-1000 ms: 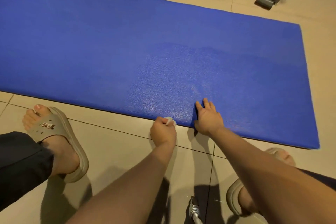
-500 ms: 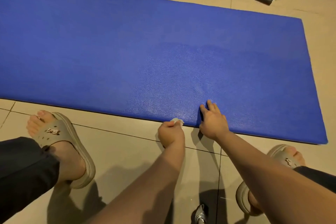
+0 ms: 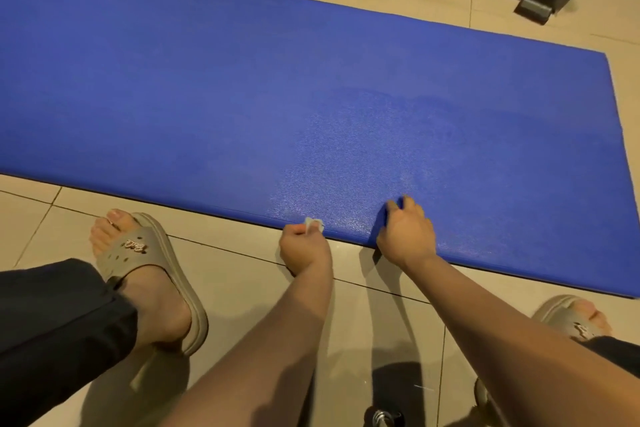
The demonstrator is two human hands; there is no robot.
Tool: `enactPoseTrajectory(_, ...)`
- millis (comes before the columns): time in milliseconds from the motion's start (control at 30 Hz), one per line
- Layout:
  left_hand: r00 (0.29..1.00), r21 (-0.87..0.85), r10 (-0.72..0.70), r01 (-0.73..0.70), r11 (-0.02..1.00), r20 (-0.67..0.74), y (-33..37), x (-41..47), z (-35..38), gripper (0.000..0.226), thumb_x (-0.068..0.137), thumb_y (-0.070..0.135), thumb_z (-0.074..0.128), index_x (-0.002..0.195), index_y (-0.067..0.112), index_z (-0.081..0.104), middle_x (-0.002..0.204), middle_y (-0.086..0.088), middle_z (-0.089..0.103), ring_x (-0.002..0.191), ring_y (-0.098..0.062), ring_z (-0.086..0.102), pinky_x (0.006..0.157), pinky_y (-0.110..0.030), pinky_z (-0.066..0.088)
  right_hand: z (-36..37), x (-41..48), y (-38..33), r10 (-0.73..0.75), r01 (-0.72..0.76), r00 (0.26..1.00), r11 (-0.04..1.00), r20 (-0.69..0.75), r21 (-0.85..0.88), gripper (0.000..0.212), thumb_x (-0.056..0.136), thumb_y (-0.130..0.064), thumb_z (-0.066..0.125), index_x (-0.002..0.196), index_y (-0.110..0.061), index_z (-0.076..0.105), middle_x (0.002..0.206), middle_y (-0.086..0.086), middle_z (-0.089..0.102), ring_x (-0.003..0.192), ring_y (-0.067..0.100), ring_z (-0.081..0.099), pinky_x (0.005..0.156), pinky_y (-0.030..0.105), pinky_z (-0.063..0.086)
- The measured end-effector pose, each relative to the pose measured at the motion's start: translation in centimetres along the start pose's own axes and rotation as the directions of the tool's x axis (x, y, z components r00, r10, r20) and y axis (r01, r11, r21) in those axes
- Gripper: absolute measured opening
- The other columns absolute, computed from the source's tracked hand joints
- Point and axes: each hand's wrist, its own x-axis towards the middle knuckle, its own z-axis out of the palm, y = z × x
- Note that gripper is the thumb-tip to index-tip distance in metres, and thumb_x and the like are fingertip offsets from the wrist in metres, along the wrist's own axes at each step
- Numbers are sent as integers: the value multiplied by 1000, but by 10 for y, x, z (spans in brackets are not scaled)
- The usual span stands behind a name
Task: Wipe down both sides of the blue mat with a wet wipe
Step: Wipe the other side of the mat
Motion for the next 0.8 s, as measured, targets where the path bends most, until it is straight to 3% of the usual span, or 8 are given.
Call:
enactPoseTrajectory(100,998,71,32,-36,997,53,-3,2,1,18,85,22,81,87,13,65,91,-6,72,83,-28,69,74,-28,48,13,5,-33,-174,174,985,984,17,33,53,94,-26,55,144,-18,41,156,15,29,142,36,30,104,47,38)
enactPoseTrajectory(200,1000,22,18,-18,1000,-16,18,27,-19,17,87,17,78,82,16,62,85,-3,70,79,-24,68,72,-27,49,25,5,-52,-137,139,987,990,86,-18,62,98,-34,52,154,-22,27,164,15,10,151,39,8,116,52,25)
enactPoseTrajectory(300,991,-94,8,-20,995,-132,44,67,-43,24,88,13,77,75,18,57,72,5,64,72,-19,69,72,-24,52,28,2,-53,-119,127,988,988,96,-88,71,99,-35,52,158,-23,15,167,16,1,153,41,-1,121,54,18)
enactPoseTrajectory(367,985,-92,23,-39,995,-171,52,82,-52,24,87,16,78,76,18,57,74,2,65,68,-19,67,71,-24,49,27,2,-53,-114,128,986,986,121,-112,76,98,-35,54,159,-23,11,167,16,-1,153,41,-3,122,54,17)
enactPoseTrajectory(533,982,170,163,-178,969,96,27,43,-36,22,87,18,78,78,16,58,82,-3,67,77,-24,66,69,-25,45,23,-1,-63,-75,90,988,990,135,-113,78,96,-35,55,159,-20,11,167,17,-3,153,42,-3,122,54,19)
enactPoseTrajectory(667,962,289,238,-268,919,137,35,57,-45,21,88,20,77,77,15,59,81,-1,67,74,-23,63,67,-24,39,21,-1,-69,-34,55,988,989,148,-136,73,96,-34,56,156,-17,18,164,20,6,152,43,7,119,52,25)
enactPoseTrajectory(733,961,327,247,-274,904,122,50,77,-57,21,87,23,77,78,12,61,77,-1,65,73,-24,63,65,-24,38,21,-2,-76,-56,58,998,993,26,-106,54,95,-32,56,144,-14,41,152,20,31,141,39,30,111,48,35)
enactPoseTrajectory(800,945,417,267,-324,849,189,62,90,-65,25,83,24,80,75,13,59,74,-1,64,69,-25,60,63,-26,38,22,-4,-92,-127,127,984,992,-129,-8,31,94,-32,58,119,-13,59,127,13,50,119,34,49,95,44,43)
